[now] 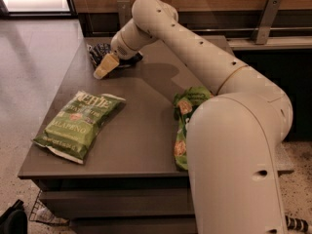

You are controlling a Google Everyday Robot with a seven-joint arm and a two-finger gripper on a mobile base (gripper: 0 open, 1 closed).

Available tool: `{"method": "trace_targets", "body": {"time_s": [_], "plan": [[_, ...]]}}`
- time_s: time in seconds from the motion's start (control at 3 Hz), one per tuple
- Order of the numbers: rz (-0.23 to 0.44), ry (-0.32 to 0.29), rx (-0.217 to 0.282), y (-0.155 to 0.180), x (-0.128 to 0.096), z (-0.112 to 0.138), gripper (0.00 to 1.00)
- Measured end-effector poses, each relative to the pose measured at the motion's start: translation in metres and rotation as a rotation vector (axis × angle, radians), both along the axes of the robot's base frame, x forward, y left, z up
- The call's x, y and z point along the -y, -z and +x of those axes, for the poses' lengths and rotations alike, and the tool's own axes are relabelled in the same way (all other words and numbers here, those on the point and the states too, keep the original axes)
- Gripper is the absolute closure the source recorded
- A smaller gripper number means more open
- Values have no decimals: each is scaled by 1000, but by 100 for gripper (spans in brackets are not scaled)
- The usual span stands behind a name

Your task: Pick blue chip bag

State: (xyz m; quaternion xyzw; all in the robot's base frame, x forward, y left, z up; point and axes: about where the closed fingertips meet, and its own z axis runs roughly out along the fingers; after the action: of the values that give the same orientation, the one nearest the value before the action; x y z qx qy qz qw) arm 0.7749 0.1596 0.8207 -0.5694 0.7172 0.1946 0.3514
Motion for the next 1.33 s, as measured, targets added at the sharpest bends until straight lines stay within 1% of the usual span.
{"method": "trace_targets", "body": {"time_s": [0.33, 1.0, 1.33], "plan": [[-8, -9, -14, 6, -3, -4, 41], [-8, -9, -14, -2, -3, -4, 88], [-8, -9, -14, -3, -3, -5, 100]]}}
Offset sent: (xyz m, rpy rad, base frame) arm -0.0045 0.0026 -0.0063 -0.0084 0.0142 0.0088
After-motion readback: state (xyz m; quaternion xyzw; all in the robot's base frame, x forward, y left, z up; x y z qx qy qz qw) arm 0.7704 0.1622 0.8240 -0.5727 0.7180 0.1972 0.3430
